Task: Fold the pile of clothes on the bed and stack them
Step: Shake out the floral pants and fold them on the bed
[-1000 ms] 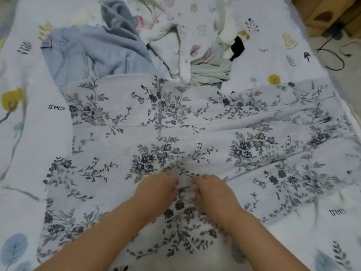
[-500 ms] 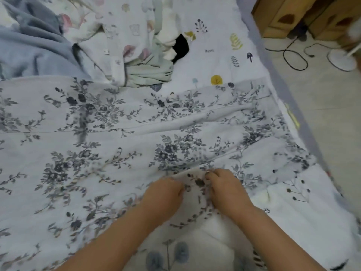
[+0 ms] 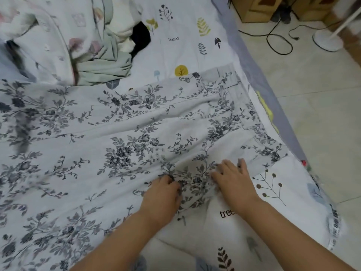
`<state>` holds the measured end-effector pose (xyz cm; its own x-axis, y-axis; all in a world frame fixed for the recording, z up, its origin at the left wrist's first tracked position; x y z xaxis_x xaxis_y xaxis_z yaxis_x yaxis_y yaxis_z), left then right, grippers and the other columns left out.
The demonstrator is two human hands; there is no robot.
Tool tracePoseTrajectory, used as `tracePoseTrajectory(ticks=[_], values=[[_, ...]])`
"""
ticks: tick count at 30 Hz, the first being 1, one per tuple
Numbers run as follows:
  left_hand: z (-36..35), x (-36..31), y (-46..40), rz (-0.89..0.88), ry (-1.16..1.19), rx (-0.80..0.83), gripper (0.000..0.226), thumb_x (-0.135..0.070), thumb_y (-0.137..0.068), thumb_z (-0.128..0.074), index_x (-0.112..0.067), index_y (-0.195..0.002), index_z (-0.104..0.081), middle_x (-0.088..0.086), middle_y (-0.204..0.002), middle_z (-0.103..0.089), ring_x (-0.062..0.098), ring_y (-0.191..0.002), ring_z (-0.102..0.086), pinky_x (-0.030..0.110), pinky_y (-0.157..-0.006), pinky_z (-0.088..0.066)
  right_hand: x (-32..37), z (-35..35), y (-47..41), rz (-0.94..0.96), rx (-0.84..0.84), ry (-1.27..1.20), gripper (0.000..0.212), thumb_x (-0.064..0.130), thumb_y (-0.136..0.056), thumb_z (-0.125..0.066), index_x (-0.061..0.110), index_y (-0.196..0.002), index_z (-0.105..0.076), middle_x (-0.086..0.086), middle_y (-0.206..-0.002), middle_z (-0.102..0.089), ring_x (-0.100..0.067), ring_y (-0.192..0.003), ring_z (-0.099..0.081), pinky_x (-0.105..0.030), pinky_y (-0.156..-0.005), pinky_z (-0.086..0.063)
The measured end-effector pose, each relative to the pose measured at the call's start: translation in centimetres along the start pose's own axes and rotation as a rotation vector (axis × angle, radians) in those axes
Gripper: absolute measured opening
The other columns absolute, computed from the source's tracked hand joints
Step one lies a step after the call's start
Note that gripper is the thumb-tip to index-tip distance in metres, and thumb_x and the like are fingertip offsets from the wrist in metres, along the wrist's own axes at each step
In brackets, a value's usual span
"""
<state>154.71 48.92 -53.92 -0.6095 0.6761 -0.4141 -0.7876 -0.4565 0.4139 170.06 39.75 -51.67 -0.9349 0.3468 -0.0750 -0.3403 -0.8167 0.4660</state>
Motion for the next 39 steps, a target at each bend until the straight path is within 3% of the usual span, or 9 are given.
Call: tracePoseTrajectory(ticks=[5,13,19,23,27,32,34,36,39], values=[[0.9,0.1,-0.9,0.000,0.059,0.051,0.064,-0.061,-0.080,-0.052,-0.024,-0.132,-0.041,-0.003,-0.124,-0.051,0.020,-0.112,-0.049,0.028,-0.092,-0.040,-0.7,2.8,-1.2,-0.018,-0.071,-0.082,0.039,0.004,-0.085,-0.043,0.021,-0.120,-0.050,-0.001,-0.111,-0.060,-0.021,-0.108,-0.053,-0.033,-0.097,-0.030],[8.7,2.8,-2.7,-0.066,0.130,-0.034,0.023,-0.016,-0.087,-0.050,-0.027,-0.106,-0.057,-0.012,-0.082,-0.059,0.007,-0.073,-0.054,0.012,-0.058,-0.041,-1.1,10.7,-4.6,-0.050,-0.232,-0.283,0.010,0.011,-0.087,-0.048,0.019,-0.082,-0.047,0.001,-0.080,-0.058,-0.021,-0.073,-0.048,-0.030,-0.060,-0.024],[17.9,6.7,-4.3,0.015,0.211,-0.297,0.006,-0.025,-0.086,-0.059,-0.026,-0.082,-0.055,-0.006,-0.067,-0.059,0.008,-0.063,-0.053,0.021,-0.054,-0.038,-2.9,15.7,-9.1,-0.124,-0.372,-0.358,0.021,0.035,-0.085,-0.064,0.015,-0.086,-0.056,-0.002,-0.080,-0.062,-0.024,-0.080,-0.055,-0.031,-0.069,-0.034],[19.5,9.0,-5.8,0.086,0.254,-0.375,0.008,-0.027,-0.090,-0.057,-0.021,-0.084,-0.058,0.004,-0.064,-0.061,0.020,-0.061,-0.056,0.030,-0.057,-0.042,-6.1,15.4,-11.9,-0.277,-0.269,-0.186,0.022,0.019,-0.089,-0.055,0.016,-0.111,-0.052,-0.008,-0.102,-0.064,-0.028,-0.099,-0.054,-0.035,-0.081,-0.032],[17.3,11.2,-6.7,0.156,0.203,-0.311,0.015,-0.033,-0.092,-0.055,-0.023,-0.081,-0.056,-0.006,-0.061,-0.056,0.013,-0.059,-0.054,0.025,-0.051,-0.036,-8.8,13.5,-13.5,-0.299,-0.028,-0.012,0.004,0.018,-0.087,-0.051,0.020,-0.089,-0.051,-0.002,-0.097,-0.063,-0.024,-0.099,-0.055,-0.037,-0.088,-0.031],[14.8,12.4,-7.9,0.158,0.048,0.138,0.052,-0.041,-0.088,-0.058,-0.031,-0.135,-0.041,-0.014,-0.098,-0.062,0.000,-0.080,-0.057,0.014,-0.071,-0.043,-11.0,14.8,-16.0,-0.277,-0.188,-0.087,0.023,0.023,-0.088,-0.054,0.023,-0.068,-0.043,0.001,-0.076,-0.061,-0.024,-0.086,-0.059,-0.037,-0.089,-0.028],[16.5,14.0,-8.8,0.214,0.098,0.020,0.040,-0.025,-0.089,-0.060,-0.031,-0.127,-0.052,-0.013,-0.086,-0.064,0.001,-0.072,-0.058,0.021,-0.067,-0.043,-11.4,16.0,-17.4,-0.244,-0.268,-0.131,0.036,0.030,-0.088,-0.060,0.023,-0.062,-0.037,0.000,-0.077,-0.062,-0.026,-0.085,-0.059,-0.037,-0.088,-0.027],[19.6,16.1,-9.6,0.276,0.197,-0.253,0.024,-0.014,-0.087,-0.061,-0.038,-0.087,-0.062,-0.012,-0.060,-0.059,0.005,-0.058,-0.056,0.025,-0.055,-0.040,-11.7,17.2,-19.1,-0.238,-0.406,-0.161,0.040,0.034,-0.086,-0.063,0.021,-0.060,-0.036,-0.003,-0.073,-0.059,-0.028,-0.085,-0.057,-0.037,-0.085,-0.026],[22.9,18.7,-11.5,0.385,0.224,-0.538,0.022,-0.017,-0.083,-0.067,-0.030,-0.072,-0.052,-0.003,-0.058,-0.058,0.027,-0.059,-0.057,0.032,-0.056,-0.040,-12.4,18.2,-21.5,-0.298,-0.596,-0.206,0.026,0.037,-0.084,-0.064,0.014,-0.085,-0.054,-0.012,-0.093,-0.060,-0.032,-0.100,-0.050,-0.039,-0.088,-0.026]])
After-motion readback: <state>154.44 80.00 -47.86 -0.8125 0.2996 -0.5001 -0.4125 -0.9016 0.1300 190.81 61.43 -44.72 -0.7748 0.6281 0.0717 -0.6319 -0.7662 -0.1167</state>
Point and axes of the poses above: each hand's wrist, its own y-axis away from the middle knuckle, its own z-axis out of the back of the hand, x = y × z, the point moved 4 cm from there along -y, towards the middle knuckle
